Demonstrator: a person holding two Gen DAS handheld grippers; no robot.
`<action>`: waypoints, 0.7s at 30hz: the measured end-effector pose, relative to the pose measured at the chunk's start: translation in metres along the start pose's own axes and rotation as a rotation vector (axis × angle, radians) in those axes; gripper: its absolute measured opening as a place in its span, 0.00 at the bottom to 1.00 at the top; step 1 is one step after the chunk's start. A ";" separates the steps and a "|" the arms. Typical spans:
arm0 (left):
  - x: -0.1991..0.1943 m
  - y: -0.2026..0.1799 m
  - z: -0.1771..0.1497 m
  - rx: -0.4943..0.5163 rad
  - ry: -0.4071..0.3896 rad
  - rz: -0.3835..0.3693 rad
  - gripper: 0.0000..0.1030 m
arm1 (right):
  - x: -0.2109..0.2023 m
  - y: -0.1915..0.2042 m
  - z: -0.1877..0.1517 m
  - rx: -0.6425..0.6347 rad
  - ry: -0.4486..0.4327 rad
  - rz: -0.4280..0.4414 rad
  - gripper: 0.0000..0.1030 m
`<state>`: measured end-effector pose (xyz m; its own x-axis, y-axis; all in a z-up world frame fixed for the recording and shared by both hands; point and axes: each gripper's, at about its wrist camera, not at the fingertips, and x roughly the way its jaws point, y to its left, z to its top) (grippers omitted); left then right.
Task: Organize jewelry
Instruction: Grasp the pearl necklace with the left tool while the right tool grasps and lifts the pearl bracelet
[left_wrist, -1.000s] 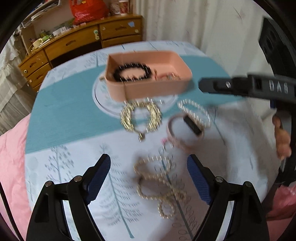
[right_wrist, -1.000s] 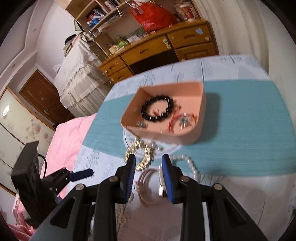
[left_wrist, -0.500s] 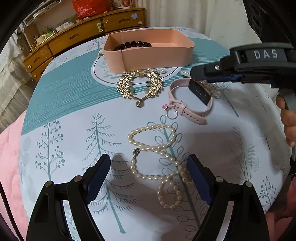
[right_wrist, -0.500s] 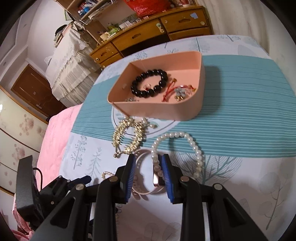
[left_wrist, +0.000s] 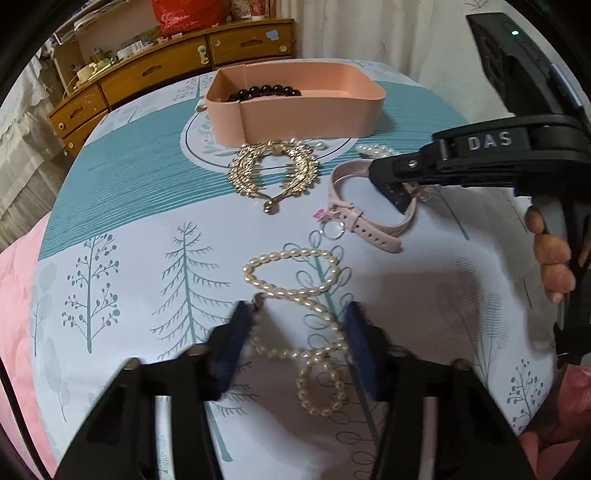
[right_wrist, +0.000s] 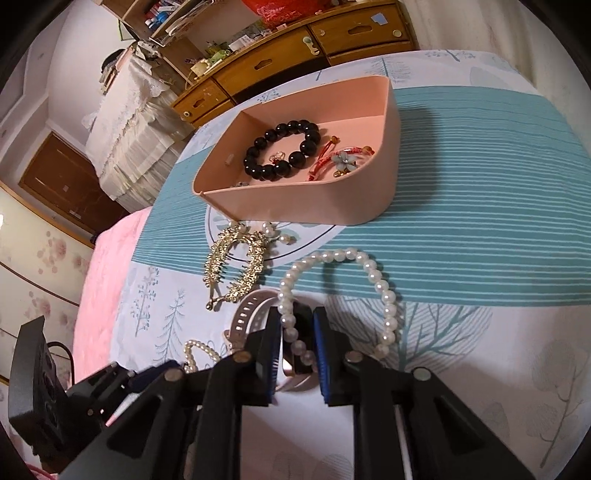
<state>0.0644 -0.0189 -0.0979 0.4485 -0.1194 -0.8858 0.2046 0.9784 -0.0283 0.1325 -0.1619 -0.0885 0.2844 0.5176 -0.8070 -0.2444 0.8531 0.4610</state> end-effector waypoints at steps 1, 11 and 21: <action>-0.001 -0.001 0.000 -0.004 -0.003 -0.001 0.26 | 0.000 -0.001 0.000 -0.001 -0.004 0.004 0.14; -0.004 0.017 0.001 -0.119 0.047 -0.075 0.07 | -0.007 -0.001 0.001 0.004 -0.025 0.009 0.10; -0.012 0.024 0.001 -0.136 0.048 -0.082 0.03 | -0.011 -0.005 0.002 0.040 -0.030 0.045 0.11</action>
<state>0.0648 0.0055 -0.0875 0.3927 -0.1944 -0.8989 0.1177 0.9800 -0.1605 0.1326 -0.1720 -0.0815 0.3015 0.5569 -0.7739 -0.2209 0.8304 0.5115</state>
